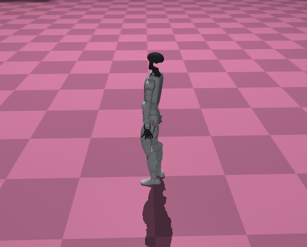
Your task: Upper body actions
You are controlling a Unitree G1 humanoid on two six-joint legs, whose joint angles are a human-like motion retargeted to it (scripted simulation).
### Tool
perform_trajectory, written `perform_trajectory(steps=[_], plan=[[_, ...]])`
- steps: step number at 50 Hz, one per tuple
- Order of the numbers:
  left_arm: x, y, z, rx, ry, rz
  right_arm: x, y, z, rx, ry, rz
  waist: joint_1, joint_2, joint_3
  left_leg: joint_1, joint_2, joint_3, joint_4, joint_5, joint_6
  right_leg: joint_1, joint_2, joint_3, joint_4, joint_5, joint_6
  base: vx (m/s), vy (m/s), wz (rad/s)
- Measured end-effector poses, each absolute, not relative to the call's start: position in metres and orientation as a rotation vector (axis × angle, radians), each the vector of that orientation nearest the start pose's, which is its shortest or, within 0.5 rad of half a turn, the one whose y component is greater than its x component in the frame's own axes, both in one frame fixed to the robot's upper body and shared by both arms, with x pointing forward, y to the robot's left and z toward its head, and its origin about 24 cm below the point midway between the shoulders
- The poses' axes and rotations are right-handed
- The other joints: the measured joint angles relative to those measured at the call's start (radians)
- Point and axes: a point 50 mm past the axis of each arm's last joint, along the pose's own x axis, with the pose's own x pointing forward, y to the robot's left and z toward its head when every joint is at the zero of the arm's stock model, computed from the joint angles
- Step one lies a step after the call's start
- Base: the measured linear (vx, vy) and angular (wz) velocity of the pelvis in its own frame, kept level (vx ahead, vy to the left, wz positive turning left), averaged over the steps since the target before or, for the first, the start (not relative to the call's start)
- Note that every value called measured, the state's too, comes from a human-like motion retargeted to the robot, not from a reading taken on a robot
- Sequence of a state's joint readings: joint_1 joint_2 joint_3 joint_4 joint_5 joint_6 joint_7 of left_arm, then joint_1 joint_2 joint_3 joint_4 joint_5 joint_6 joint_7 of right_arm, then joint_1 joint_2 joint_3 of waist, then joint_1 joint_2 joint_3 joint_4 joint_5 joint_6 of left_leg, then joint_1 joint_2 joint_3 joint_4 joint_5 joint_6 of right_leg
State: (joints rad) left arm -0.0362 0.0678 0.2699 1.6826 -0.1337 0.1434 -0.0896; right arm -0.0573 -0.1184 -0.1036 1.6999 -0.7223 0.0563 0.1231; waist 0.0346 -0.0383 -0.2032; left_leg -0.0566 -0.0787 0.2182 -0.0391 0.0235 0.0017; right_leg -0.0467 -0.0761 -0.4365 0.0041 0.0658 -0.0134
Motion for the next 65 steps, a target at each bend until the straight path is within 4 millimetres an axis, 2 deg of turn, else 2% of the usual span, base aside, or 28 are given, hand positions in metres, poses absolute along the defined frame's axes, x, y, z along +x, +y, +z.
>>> perform_trajectory(steps=[17,22,25,28,30,34,37,40,43,45,47,49,51,53,55,57,60,63,65], plan=[[-0.015,0.163,-0.178,-0.377,1.743,0.289,-0.003,-0.193,-0.176,-0.479,1.702,0.512,-0.005,0.002,0.005,0.004,0.002,0.011,0.002,-0.006,0.0,-0.006,0.001,0.014,0.003,0.005,-0.002,0.0,0.0,-0.01],[-0.019,0.167,-0.176,-0.358,1.78,0.281,0.003,-0.192,-0.177,-0.498,1.644,0.507,-0.008,0.003,0.01,0.008,0.008,0.032,0.004,-0.01,-0.002,-0.013,0.004,0.035,0.006,0.011,-0.005,0.0,-0.02,-0.21],[-0.014,0.169,-0.176,-0.358,1.792,0.268,0.006,-0.193,-0.178,-0.52,1.58,0.473,-0.015,0.003,0.014,0.011,0.011,0.041,0.005,-0.012,-0.002,-0.015,0.006,0.042,0.008,0.014,-0.006,0.0,-0.01,-0.06],[0.009,0.172,-0.176,-0.379,1.739,0.292,0.001,-0.198,-0.178,-0.537,1.551,0.434,-0.025,0.0,0.018,0.011,0.013,0.043,0.007,-0.012,-0.002,-0.016,0.006,0.043,0.009,0.016,-0.006,-0.01,-0.06,-0.05],[0.037,0.174,-0.175,-0.391,1.657,0.324,-0.009,-0.204,-0.177,-0.54,1.57,0.402,-0.029,-0.004,0.022,0.011,0.014,0.042,0.007,-0.01,-0.002,-0.015,0.005,0.041,0.009,0.017,-0.006,0.0,0.0,0.0],[0.11,0.176,-0.166,-0.38,1.415,0.362,-0.044,-0.22,-0.171,-0.494,1.696,0.335,-0.03,-0.015,0.03,0.007,0.013,0.037,0.008,-0.007,-0.003,-0.012,0.003,0.033,0.006,0.019,-0.005,0.0,-0.01,0.02],[0.164,0.178,-0.15,-0.346,1.229,0.382,-0.073,-0.232,-0.163,-0.449,1.817,0.283,-0.037,-0.019,0.031,0.001,0.014,0.034,0.009,-0.004,-0.003,-0.012,0.001,0.026,0.005,0.021,-0.003,-0.01,-0.05,0.07],[0.207,0.18,-0.131,-0.31,1.073,0.397,-0.096,-0.243,-0.155,-0.418,1.904,0.21,-0.042,-0.018,0.035,-0.003,0.017,0.038,0.008,-0.003,-0.004,-0.014,0.0,0.017,0.002,0.024,-0.001,0.0,0.0,0.0],[0.235,0.181,-0.114,-0.289,0.963,0.406,-0.112,-0.252,-0.148,-0.392,1.957,0.13,-0.044,-0.013,0.044,-0.005,0.021,0.045,0.009,-0.003,-0.005,-0.016,0.0,0.012,0.001,0.028,-0.001,0.0,0.0,0.0],[0.245,0.181,-0.107,-0.276,0.922,0.41,-0.119,-0.255,-0.145,-0.375,1.979,0.08,-0.043,-0.009,0.048,-0.006,0.022,0.046,0.009,-0.002,-0.005,-0.016,0.0,0.007,0.0,0.029,-0.002,0.0,0.0,0.0],[0.246,0.18,-0.107,-0.261,0.92,0.409,-0.123,-0.255,-0.144,-0.359,1.997,0.034,-0.041,-0.005,0.05,-0.009,0.022,0.043,0.009,-0.002,-0.005,-0.016,0.0,0.002,-0.003,0.03,-0.002,0.0,0.0,0.0],[0.239,0.179,-0.112,-0.248,0.947,0.406,-0.124,-0.253,-0.144,-0.344,2.011,-0.004,-0.038,-0.002,0.05,-0.011,0.021,0.039,0.008,-0.001,-0.004,-0.015,-0.001,-0.003,-0.005,0.029,-0.003,0.0,0.0,0.0],[0.223,0.178,-0.122,-0.244,0.998,0.404,-0.121,-0.249,-0.145,-0.334,2.018,-0.033,-0.03,0.002,0.049,-0.013,0.02,0.037,0.008,-0.001,-0.004,-0.015,-0.001,-0.003,-0.005,0.028,-0.004,0.0,0.0,0.0],[0.198,0.177,-0.136,-0.257,1.073,0.411,-0.112,-0.245,-0.149,-0.33,2.013,-0.048,-0.02,0.006,0.05,-0.012,0.019,0.036,0.008,-0.001,-0.004,-0.015,0.0,0.0,-0.004,0.026,-0.005,0.0,0.0,0.0],[0.163,0.177,-0.152,-0.298,1.174,0.428,-0.095,-0.243,-0.154,-0.343,1.986,-0.038,-0.012,0.01,0.051,-0.009,0.019,0.037,0.006,-0.001,-0.004,-0.016,0.001,0.005,-0.003,0.024,-0.007,0.0,0.0,0.0],[0.117,0.174,-0.167,-0.359,1.306,0.455,-0.068,-0.24,-0.161,-0.372,1.92,0.015,-0.006,0.015,0.053,-0.005,0.019,0.038,0.005,-0.002,-0.004,-0.015,0.003,0.011,-0.002,0.023,-0.008,0.0,0.0,0.0],[0.036,0.17,-0.179,-0.457,1.528,0.524,-0.014,-0.227,-0.17,-0.424,1.772,0.144,0.0,0.021,0.054,0.003,0.02,0.041,0.003,-0.005,-0.006,-0.016,0.005,0.02,0.002,0.023,-0.009,0.0,0.0,0.0],[-0.047,0.166,-0.175,-0.538,1.726,0.625,0.049,-0.201,-0.173,-0.417,1.591,0.27,0.001,0.027,0.061,0.013,0.023,0.05,0.001,-0.009,-0.008,-0.018,0.007,0.034,0.006,0.024,-0.007,-0.03,0.01,-0.12],[-0.1,0.16,-0.165,-0.601,1.847,0.668,0.091,-0.177,-0.169,-0.358,1.47,0.326,-0.001,0.031,0.068,0.022,0.025,0.058,-0.001,-0.012,-0.01,-0.018,0.008,0.044,0.008,0.027,-0.005,-0.05,0.03,-0.21]])
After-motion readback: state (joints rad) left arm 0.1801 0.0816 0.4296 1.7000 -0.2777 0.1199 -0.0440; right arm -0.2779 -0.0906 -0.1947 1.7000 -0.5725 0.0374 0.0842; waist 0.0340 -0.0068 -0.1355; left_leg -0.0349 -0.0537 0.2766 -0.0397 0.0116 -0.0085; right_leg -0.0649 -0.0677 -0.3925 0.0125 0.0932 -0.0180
